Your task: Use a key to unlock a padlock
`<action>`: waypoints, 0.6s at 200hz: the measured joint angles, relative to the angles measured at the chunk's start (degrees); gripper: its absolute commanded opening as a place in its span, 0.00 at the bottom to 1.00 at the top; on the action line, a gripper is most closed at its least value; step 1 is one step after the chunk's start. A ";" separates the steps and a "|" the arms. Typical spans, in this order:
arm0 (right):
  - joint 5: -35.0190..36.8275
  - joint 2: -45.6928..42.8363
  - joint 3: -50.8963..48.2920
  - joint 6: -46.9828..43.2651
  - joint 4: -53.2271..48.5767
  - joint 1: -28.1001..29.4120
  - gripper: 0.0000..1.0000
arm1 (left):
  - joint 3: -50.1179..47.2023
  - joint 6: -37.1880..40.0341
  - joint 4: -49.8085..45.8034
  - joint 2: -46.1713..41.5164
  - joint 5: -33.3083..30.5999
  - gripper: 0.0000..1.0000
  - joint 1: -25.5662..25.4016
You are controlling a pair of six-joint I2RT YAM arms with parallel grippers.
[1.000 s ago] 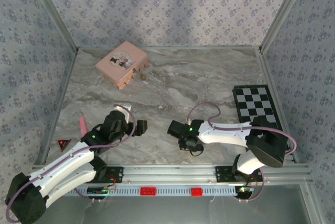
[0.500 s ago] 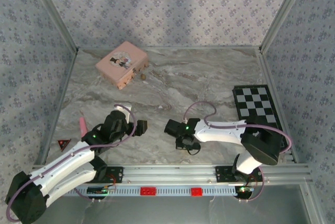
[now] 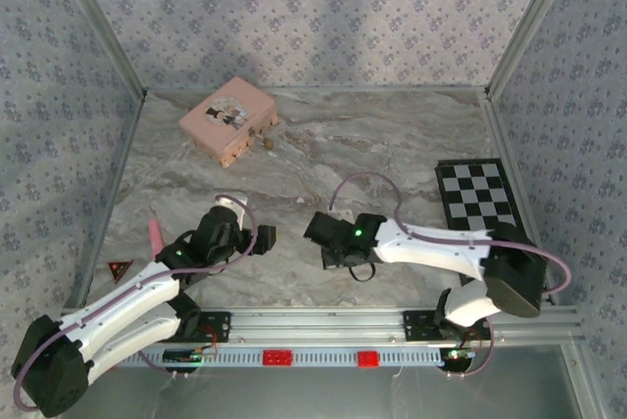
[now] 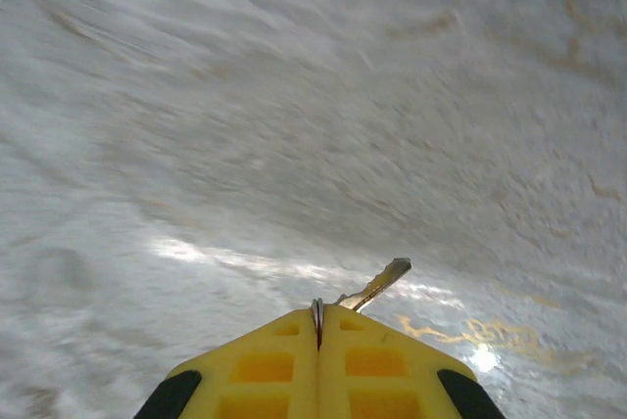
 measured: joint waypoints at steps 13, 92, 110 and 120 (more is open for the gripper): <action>-0.22 -4.13 -0.90 -2.99 3.89 -0.87 0.00 | 0.00 0.17 0.35 -0.11 0.20 1.00 0.00; 0.31 -19.39 -14.78 -34.67 29.35 3.02 0.00 | 0.04 -1.14 3.96 -1.27 8.63 1.00 1.79; 0.79 -21.24 -20.04 -41.81 35.26 3.58 0.00 | 0.85 -2.29 4.39 -0.74 11.82 0.99 3.45; 1.09 -21.79 -21.57 -44.87 37.31 3.28 0.00 | 1.22 -3.04 4.87 -0.68 13.31 0.98 4.61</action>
